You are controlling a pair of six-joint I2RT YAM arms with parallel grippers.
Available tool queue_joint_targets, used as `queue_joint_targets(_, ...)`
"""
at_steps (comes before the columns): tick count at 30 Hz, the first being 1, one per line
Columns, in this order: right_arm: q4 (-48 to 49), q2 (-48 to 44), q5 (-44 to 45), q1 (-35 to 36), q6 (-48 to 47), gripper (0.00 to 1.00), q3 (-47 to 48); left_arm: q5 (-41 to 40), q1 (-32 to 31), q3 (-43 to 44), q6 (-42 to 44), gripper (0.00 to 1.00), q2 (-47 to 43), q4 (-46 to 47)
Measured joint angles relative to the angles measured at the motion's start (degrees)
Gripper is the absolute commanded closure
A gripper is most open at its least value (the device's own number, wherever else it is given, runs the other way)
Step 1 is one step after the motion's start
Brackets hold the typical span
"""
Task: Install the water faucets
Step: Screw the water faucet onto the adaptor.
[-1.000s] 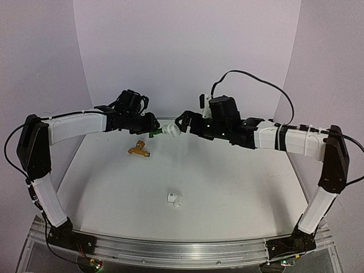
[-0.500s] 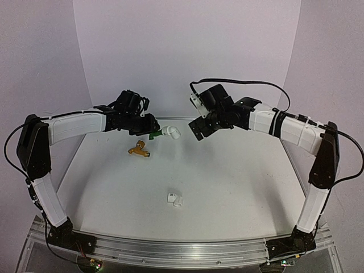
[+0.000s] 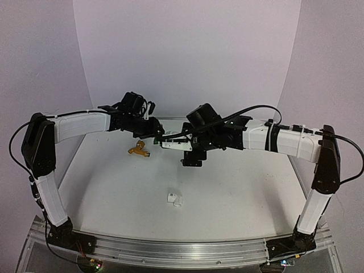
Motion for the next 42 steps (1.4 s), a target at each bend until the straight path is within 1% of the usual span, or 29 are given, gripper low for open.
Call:
queue_joint_targets(4,2.7,-0.4,-3.9,-0.2,-5.2,0.02,0.9,2.0,0.0,0.5,0.4,1.0,1.1,-1.3)
queue_joint_targets(8,4.4,0.3,-5.0,-0.3,-8.8,0.07,2.5,3.5,0.0,0.5,1.1,1.0,1.2,-1.6)
queue_joint_targets(11,5.6,2.1,-5.4,-0.4,-10.5,0.09,4.4,4.4,0.0,0.5,1.3,1.0,1.2,-1.6)
queue_joint_targets(16,6.4,4.8,-5.7,-0.4,-13.0,0.16,5.4,5.5,0.0,0.5,1.6,1.0,1.2,-1.6)
queue_joint_targets(20,6.4,6.5,-5.7,-0.4,-14.6,0.25,5.4,6.3,0.0,0.5,1.9,1.0,1.2,-1.6)
queue_joint_targets(26,6.6,7.2,-5.5,-0.4,-15.0,0.43,6.1,6.8,0.0,0.5,2.6,1.0,1.2,-1.7)
queue_joint_targets(27,6.8,7.3,-5.3,-0.4,-14.8,0.47,6.4,6.8,0.0,0.5,2.6,1.0,1.2,-1.7)
queue_joint_targets(28,6.9,7.3,-5.1,-0.4,-14.5,0.52,6.6,6.8,0.0,0.5,2.6,1.0,1.2,-1.7)
queue_joint_targets(30,7.4,7.4,-4.7,-0.4,-13.7,0.58,6.6,6.8,0.0,0.5,2.5,1.0,1.2,-1.8)
queue_joint_targets(36,9.0,7.4,-4.1,-0.4,-7.2,0.6,6.5,6.7,0.2,0.9,2.3,1.0,1.2,-2.3)
queue_joint_targets(38,9.6,7.5,-3.4,-0.4,-1.5,0.67,6.5,6.2,0.2,1.2,2.3,1.0,1.2,-2.3)
queue_joint_targets(39,9.9,7.6,-2.9,-0.4,1.2,0.76,6.5,6.0,0.2,1.4,2.3,1.0,1.2,-2.3)
queue_joint_targets(40,10.0,7.9,-1.9,-0.4,5.6,0.81,6.9,5.5,0.2,1.6,2.2,1.0,1.2,-2.3)
queue_joint_targets(41,10.1,8.4,-0.9,-0.3,10.2,0.83,7.5,4.7,0.2,1.8,2.1,1.0,1.2,-2.3)
queue_joint_targets(42,10.3,9.0,0.2,-0.3,14.8,0.82,8.2,3.8,0.2,2.1,2.0,1.0,1.2,-2.3)
